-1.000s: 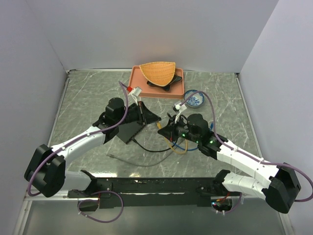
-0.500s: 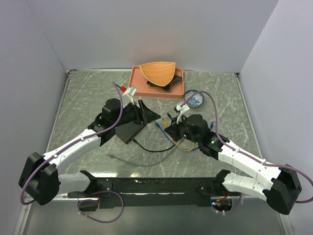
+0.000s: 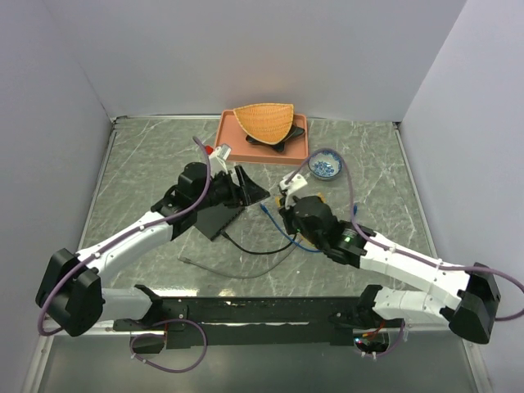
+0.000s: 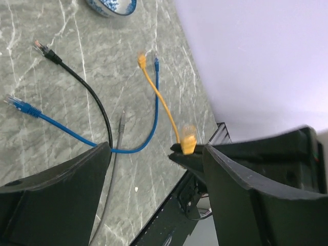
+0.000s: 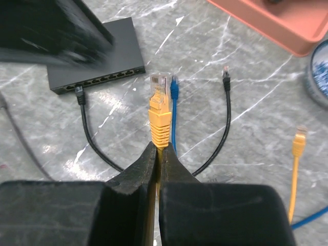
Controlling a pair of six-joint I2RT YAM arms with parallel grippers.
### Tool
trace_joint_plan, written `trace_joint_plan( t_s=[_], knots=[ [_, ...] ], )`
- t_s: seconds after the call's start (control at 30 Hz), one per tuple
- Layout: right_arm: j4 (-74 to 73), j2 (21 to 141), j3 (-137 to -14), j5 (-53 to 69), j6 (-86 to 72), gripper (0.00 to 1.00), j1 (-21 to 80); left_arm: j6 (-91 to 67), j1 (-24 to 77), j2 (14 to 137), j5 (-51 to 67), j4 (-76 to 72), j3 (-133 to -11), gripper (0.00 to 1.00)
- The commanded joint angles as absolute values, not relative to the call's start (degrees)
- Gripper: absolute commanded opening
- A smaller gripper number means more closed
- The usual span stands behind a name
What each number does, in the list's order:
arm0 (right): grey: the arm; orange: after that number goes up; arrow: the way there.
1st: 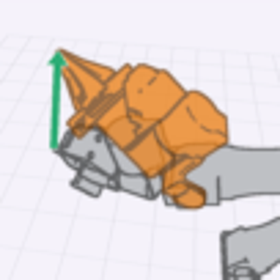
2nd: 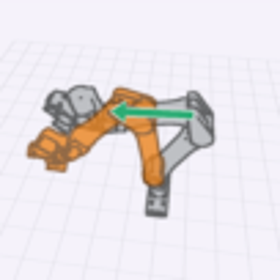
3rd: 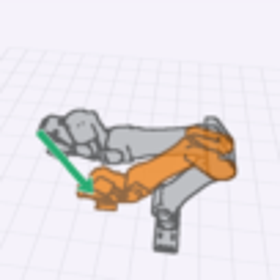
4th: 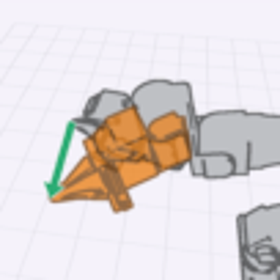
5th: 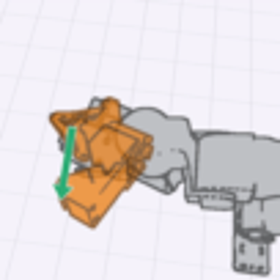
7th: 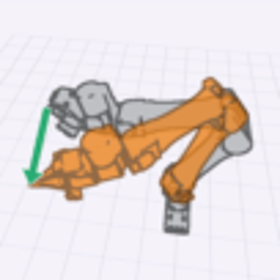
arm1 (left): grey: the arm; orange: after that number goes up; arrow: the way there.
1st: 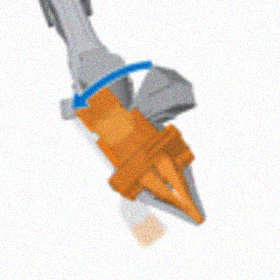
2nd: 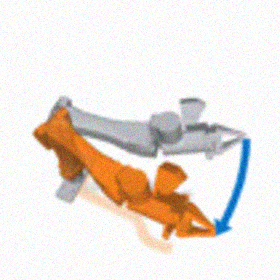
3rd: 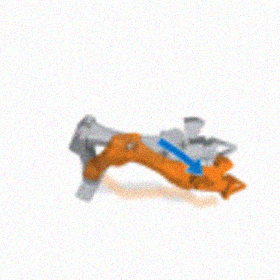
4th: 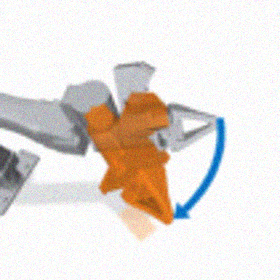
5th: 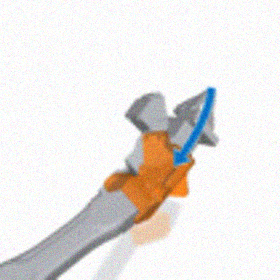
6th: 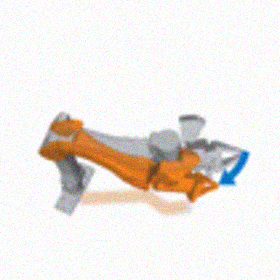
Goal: Insert the plug into the switch port
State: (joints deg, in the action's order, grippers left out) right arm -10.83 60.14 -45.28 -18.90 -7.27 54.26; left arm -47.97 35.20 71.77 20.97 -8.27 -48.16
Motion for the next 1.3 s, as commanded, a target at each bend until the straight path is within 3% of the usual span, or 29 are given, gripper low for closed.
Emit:
trace_joint_plan(
  t_s=[0.0,0.17,0.4,0.57,0.63,0.67,0.8,0.9,1.0,1.07,1.27],
  knots=[
    [-11.86,64.24,-50.79,-31.81,-4.66,0.00,59.67,-49.57,36.47,72.86,19.78,-8.53,-51.59,0.79],
    [-11.60,67.32,-52.29,-36.12,-4.22,0.00,61.96,-49.66,37.18,73.91,19.51,-8.26,-52.47,0.76],
    [-11.69,69.26,-54.05,-38.76,-4.48,0.00,63.19,-49.66,38.41,76.02,19.34,-8.53,-53.52,0.53],
    [-11.16,69.26,-54.05,-38.41,-4.66,0.00,63.72,-49.75,38.85,77.34,19.07,-8.87,-54.05,0.52],
    [-11.16,69.52,-54.14,-38.58,-4.66,0.00,63.90,-50.10,39.02,77.78,19.07,-9.40,-54.05,0.47],
    [-11.25,69.70,-54.31,-38.58,-4.83,0.00,63.98,-50.18,39.11,77.87,18.99,-9.93,-54.05,0.44],
    [-11.17,70.14,-54.32,-38.67,-4.66,0.00,64.51,-50.54,39.37,77.44,17.76,-10.63,-53.53,0.17],
    [-11.16,70.58,-54.32,-38.32,-4.83,0.00,64.60,-50.36,39.37,76.65,15.65,-9.94,-53.26,0.01],
    [-11.87,70.49,-54.41,-36.39,-5.54,0.01,64.51,-50.19,39.37,75.42,13.89,-9.84,-52.39,0.01],
    [-11.43,69.70,-54.05,-34.73,-5.54,0.12,64.25,-49.92,39.37,74.80,13.01,-9.41,-51.86,0.01],
    [-9.76,63.64,-51.69,-24.71,-7.29,0.62,59.51,-48.78,39.20,70.85,8.62,-9.22,-49.75,0.01]
  ],
)
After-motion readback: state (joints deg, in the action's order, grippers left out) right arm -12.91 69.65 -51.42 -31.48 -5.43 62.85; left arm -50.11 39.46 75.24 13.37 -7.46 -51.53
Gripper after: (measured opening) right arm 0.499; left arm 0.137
